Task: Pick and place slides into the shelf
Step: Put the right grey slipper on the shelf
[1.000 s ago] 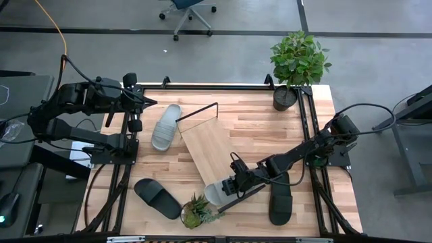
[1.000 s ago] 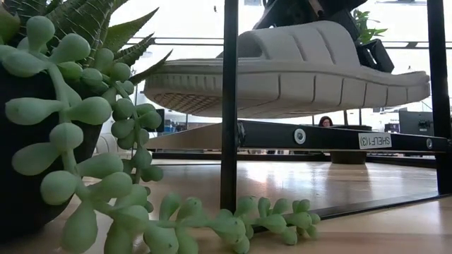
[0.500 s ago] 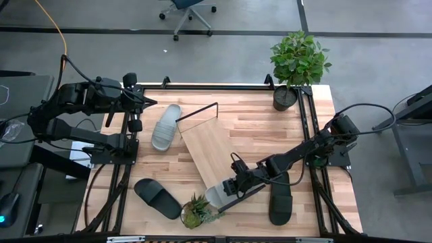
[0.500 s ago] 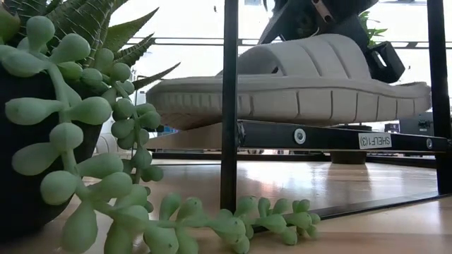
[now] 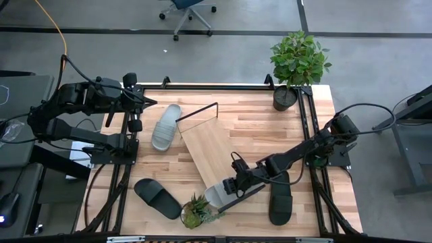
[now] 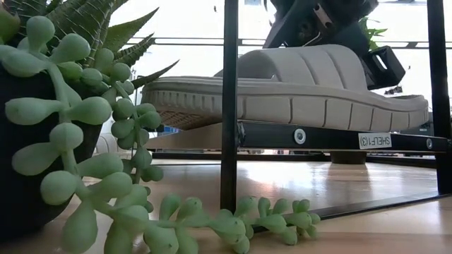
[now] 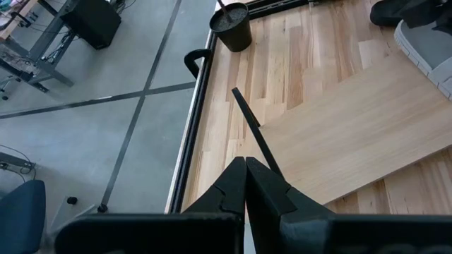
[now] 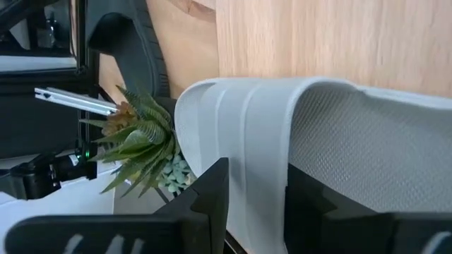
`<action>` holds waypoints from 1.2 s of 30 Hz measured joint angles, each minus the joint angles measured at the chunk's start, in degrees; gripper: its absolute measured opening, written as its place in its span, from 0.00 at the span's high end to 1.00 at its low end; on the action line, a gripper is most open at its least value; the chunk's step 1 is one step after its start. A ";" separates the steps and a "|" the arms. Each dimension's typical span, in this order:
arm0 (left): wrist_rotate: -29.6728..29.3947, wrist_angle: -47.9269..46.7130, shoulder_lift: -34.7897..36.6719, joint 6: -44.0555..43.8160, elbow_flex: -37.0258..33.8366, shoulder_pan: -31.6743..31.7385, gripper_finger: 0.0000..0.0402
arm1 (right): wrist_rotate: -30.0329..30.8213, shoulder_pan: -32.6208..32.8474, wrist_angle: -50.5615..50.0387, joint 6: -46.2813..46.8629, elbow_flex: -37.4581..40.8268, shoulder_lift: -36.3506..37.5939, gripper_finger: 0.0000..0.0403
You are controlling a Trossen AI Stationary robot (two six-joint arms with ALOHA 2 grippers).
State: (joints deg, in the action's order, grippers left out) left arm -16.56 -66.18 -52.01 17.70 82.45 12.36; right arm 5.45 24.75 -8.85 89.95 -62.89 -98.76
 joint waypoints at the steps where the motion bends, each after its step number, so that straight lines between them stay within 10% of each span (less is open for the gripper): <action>1: 0.00 0.00 0.00 0.02 0.01 0.00 1.00 | 0.01 -0.01 -0.20 0.00 0.00 0.00 0.76; 36: -0.04 0.01 -0.02 0.52 0.00 0.00 1.00 | 2.06 0.79 -2.70 2.62 0.00 0.07 0.76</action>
State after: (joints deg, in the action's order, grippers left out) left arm -16.60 -66.17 -52.03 18.22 82.45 12.36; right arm 7.51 25.54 -11.55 92.58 -62.89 -98.70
